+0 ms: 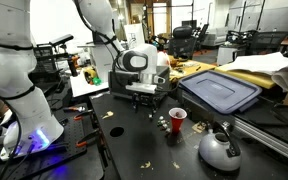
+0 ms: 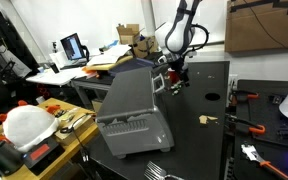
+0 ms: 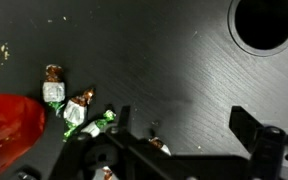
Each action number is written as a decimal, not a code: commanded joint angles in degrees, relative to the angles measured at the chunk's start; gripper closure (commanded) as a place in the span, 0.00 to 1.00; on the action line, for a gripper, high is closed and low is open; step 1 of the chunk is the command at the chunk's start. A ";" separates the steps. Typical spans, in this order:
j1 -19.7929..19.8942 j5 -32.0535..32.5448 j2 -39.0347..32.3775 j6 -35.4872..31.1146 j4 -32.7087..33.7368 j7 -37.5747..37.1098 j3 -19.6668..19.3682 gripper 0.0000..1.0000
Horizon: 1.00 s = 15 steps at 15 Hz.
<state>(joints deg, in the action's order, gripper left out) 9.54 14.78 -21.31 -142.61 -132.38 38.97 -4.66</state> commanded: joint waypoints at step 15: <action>4.57 -3.35 -6.88 -7.62 3.37 10.23 7.32 0.00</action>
<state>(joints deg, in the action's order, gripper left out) 11.83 13.62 -27.28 -149.65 -130.04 44.42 1.04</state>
